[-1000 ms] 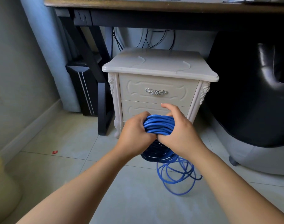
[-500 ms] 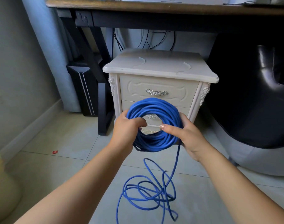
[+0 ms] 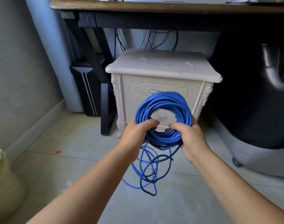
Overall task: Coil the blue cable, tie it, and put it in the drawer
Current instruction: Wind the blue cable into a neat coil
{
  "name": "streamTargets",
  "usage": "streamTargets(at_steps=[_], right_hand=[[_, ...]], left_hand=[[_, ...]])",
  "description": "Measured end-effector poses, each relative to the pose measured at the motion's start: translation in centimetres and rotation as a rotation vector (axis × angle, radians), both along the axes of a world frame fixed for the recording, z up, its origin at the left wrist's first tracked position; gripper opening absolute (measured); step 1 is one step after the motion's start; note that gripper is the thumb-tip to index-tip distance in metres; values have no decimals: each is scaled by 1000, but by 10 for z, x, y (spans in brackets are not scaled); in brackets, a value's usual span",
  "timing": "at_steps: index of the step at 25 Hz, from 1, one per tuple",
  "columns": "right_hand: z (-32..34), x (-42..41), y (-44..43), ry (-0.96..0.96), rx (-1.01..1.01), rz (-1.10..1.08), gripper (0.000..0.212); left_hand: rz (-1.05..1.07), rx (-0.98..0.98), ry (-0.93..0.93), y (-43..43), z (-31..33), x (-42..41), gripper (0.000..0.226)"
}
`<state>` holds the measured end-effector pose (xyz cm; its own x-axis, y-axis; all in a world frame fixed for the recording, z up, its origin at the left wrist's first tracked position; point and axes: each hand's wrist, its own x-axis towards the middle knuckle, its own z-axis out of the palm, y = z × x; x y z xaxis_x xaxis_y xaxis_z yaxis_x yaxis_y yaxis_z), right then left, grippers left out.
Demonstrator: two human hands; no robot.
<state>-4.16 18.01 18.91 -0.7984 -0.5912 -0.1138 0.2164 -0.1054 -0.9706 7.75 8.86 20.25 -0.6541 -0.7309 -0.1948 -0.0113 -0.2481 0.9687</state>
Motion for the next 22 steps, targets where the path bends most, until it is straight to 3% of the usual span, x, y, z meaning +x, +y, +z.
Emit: streamTargets(at_steps=[4,7,10,13,16,19,22], right_hand=[[8,-12,4,296,131,-55,33],[14,-8,10,593,260,22,40],[12,-3,12,851,355,126,52],[14,1,14,1065,461,165,53],[18,3,16,1226,513,130,53],[18,3,16,1113,389,144,54],[19,0,16,942,315,151,54]], left_hand=[[-46,-168,-12,-7,6,0,54],[-77,-488,-67,-10,7,1,81],[-170,-779,-172,-8,3,3,88],[-236,-903,-173,-7,-2,5,82],[-170,-954,-194,-5,-7,3,47],[-93,-959,-229,0,-6,1,31],[-53,-833,-154,2,-1,0,26]])
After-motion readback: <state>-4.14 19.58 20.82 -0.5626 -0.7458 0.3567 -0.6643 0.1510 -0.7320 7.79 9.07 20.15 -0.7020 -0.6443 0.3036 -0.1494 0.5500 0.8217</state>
